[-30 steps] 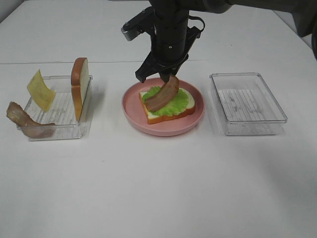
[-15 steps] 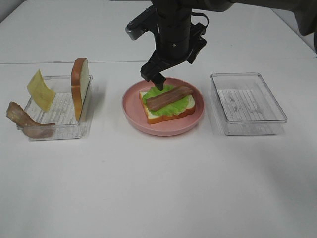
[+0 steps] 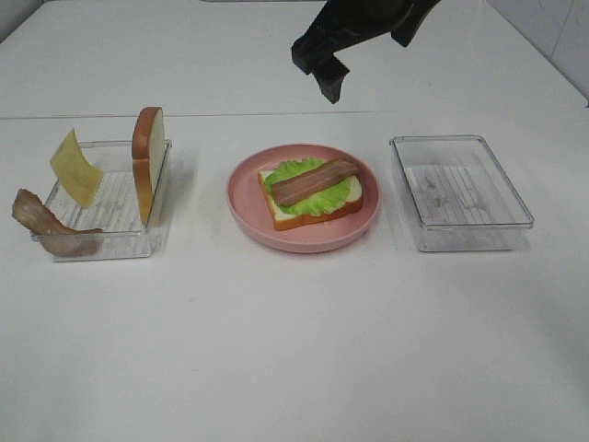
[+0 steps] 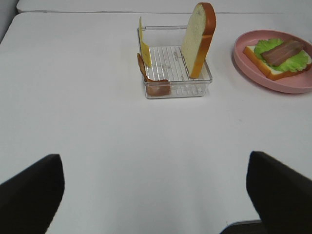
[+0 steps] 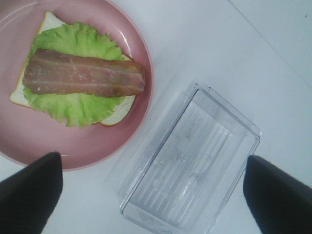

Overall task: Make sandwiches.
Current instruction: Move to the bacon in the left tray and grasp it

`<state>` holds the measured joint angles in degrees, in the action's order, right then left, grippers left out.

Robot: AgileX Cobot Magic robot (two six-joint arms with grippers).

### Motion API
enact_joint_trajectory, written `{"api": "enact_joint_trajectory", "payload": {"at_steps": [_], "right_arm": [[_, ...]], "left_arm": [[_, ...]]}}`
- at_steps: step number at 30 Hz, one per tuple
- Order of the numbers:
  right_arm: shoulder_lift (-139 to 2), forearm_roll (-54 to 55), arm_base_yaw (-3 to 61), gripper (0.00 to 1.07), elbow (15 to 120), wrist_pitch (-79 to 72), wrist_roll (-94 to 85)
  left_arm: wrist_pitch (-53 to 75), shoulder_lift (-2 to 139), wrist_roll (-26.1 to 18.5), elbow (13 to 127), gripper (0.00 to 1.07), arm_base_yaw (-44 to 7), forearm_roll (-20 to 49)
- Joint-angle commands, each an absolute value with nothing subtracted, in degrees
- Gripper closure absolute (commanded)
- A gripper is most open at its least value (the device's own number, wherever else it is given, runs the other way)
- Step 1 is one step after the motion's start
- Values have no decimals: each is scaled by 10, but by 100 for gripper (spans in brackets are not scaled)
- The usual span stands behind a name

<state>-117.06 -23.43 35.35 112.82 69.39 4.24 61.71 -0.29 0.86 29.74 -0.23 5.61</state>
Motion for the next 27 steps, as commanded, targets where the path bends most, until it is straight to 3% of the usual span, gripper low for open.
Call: {"api": "enact_joint_trajectory", "payload": {"at_steps": [1,11,27], "right_arm": [[-1148,-231,352,9,1130,751,42],[-1063,-168,352,9,1072,763,42],[-921,-167,352,9,763,712,99]], "left_arm": [[615,-10,9,296,14,-1,60],[615,-10,10,296,14,-1,60],[615,-10,10,296,14,-1,60]]}}
